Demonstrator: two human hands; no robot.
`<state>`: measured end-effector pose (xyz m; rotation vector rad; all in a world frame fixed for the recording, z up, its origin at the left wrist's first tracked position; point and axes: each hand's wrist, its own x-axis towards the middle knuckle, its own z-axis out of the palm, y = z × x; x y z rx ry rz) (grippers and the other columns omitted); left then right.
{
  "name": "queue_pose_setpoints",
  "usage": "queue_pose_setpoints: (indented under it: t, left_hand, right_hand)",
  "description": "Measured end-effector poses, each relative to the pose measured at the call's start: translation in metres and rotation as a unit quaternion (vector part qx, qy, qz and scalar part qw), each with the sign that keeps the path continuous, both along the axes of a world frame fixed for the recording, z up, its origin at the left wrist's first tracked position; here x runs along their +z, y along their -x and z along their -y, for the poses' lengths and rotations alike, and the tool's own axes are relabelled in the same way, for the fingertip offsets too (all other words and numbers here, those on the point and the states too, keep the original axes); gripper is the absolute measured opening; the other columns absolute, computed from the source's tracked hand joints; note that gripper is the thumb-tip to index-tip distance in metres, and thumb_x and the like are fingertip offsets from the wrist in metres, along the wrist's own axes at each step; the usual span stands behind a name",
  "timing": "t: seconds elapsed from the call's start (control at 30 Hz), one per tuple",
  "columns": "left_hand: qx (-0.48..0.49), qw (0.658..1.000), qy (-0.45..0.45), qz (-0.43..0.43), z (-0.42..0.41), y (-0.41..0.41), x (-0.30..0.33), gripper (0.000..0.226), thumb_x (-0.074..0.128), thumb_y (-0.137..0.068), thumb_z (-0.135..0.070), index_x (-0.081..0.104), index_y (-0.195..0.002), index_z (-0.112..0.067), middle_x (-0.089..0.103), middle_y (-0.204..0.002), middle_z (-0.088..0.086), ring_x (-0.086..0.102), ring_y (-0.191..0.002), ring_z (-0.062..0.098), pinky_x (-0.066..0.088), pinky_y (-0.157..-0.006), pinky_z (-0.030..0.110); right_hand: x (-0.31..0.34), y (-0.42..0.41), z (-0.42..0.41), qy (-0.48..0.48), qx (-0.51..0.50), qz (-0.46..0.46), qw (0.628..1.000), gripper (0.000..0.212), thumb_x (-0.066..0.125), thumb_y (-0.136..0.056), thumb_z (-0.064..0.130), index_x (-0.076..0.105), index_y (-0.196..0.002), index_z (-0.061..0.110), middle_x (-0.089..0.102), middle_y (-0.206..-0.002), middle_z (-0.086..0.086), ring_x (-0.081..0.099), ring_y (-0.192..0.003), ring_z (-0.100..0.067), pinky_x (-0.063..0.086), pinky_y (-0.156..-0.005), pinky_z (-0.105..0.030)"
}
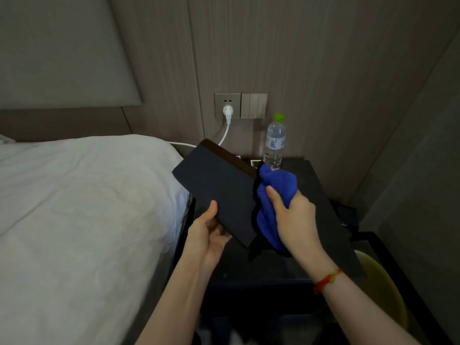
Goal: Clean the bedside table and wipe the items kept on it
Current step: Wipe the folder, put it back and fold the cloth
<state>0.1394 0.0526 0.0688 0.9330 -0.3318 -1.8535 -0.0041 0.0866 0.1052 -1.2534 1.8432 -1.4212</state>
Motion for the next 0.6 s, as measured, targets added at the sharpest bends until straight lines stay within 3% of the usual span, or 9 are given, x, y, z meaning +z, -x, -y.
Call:
queue_pose_setpoints:
  t: [0.07, 0.17, 0.23, 0.27, 0.33, 0.4, 0.5, 0.6]
  left_hand:
    - [0.008, 1.0, -0.004, 0.02, 0.002, -0.004, 0.0, 0.017, 0.059, -0.087, -0.02, 0.063, -0.101, -0.012, 0.076, -0.086, 0.007, 0.067, -0.089, 0.024, 0.054, -0.064, 0.038]
    - [0.008, 0.997, 0.022, 0.072, 0.007, -0.01, -0.003, 0.023, 0.061, -0.085, -0.02, 0.062, -0.107, -0.012, 0.071, -0.1, 0.008, 0.068, -0.086, 0.019, 0.054, -0.064, 0.034]
    - [0.005, 0.993, 0.053, 0.107, 0.004, -0.006, -0.006, 0.011, 0.061, -0.082, -0.016, 0.063, -0.092, -0.013, 0.07, -0.085, 0.004, 0.065, -0.062, 0.011, 0.052, -0.053, 0.025]
    - [0.015, 0.99, 0.068, 0.123, 0.001, -0.002, -0.005, 0.004, 0.058, -0.083, -0.013, 0.062, -0.084, -0.015, 0.068, -0.074, 0.001, 0.061, -0.055, 0.009, 0.049, -0.048, 0.021]
    - [0.047, 0.98, 0.108, 0.159, -0.001, 0.001, -0.005, 0.025, 0.045, -0.091, -0.006, 0.06, -0.075, -0.017, 0.068, -0.059, -0.007, 0.062, -0.055, 0.01, 0.047, -0.046, 0.018]
    - [0.045, 0.97, 0.15, 0.188, -0.002, -0.003, 0.0, 0.033, 0.038, -0.092, 0.001, 0.061, -0.074, -0.015, 0.067, -0.054, -0.006, 0.063, -0.052, 0.006, 0.048, -0.045, 0.016]
    - [-0.006, 0.958, 0.188, 0.216, -0.004, -0.01, 0.01, 0.031, 0.045, -0.085, 0.009, 0.064, -0.075, -0.013, 0.067, -0.054, -0.006, 0.06, -0.048, 0.002, 0.044, -0.046, 0.013]
    - [-0.057, 0.958, 0.192, 0.203, -0.007, -0.012, 0.016, 0.023, 0.058, -0.083, -0.001, 0.075, -0.081, -0.016, 0.075, -0.076, -0.006, 0.069, -0.066, 0.008, 0.052, -0.054, 0.016]
  right_hand:
    - [0.002, 0.0, -0.006, 0.034, -0.029, -0.079, 0.996, 0.014, 0.049, -0.093, 0.023, 0.056, -0.105, 0.021, 0.058, -0.073, 0.007, 0.062, -0.065, -0.005, 0.042, -0.054, -0.006]
    - [0.003, -0.001, -0.012, 0.08, 0.03, -0.16, 0.983, 0.024, 0.049, -0.091, 0.01, 0.058, -0.113, 0.014, 0.064, -0.085, -0.001, 0.064, -0.078, -0.013, 0.052, -0.076, -0.03]
    - [0.0, -0.009, -0.008, 0.061, 0.16, -0.186, 0.968, 0.035, 0.05, -0.09, 0.009, 0.056, -0.123, 0.02, 0.063, -0.117, -0.005, 0.059, -0.109, -0.018, 0.043, -0.1, -0.034]
    - [-0.003, -0.015, -0.004, 0.037, 0.215, -0.249, 0.944, 0.044, 0.05, -0.09, 0.009, 0.05, -0.131, 0.027, 0.052, -0.136, -0.003, 0.046, -0.126, -0.018, 0.031, -0.108, -0.031]
    - [-0.007, -0.022, 0.01, 0.027, 0.295, -0.345, 0.891, 0.055, 0.048, -0.091, 0.013, 0.035, -0.139, 0.035, 0.027, -0.152, 0.011, 0.015, -0.142, -0.011, 0.006, -0.111, -0.019]
    - [-0.004, -0.025, 0.026, 0.039, 0.338, -0.343, 0.875, 0.051, 0.044, -0.096, 0.023, 0.027, -0.143, 0.034, 0.016, -0.154, 0.016, 0.001, -0.143, -0.006, -0.004, -0.11, -0.017]
    - [0.006, -0.023, 0.055, 0.068, 0.325, -0.381, 0.863, 0.052, 0.042, -0.096, 0.029, 0.023, -0.145, 0.027, 0.013, -0.156, 0.01, 0.002, -0.144, -0.013, 0.002, -0.113, -0.025]
    - [0.023, -0.02, 0.084, 0.094, 0.247, -0.402, 0.877, 0.053, 0.041, -0.097, 0.029, 0.021, -0.146, 0.023, 0.014, -0.156, 0.006, 0.007, -0.145, -0.018, 0.005, -0.111, -0.025]
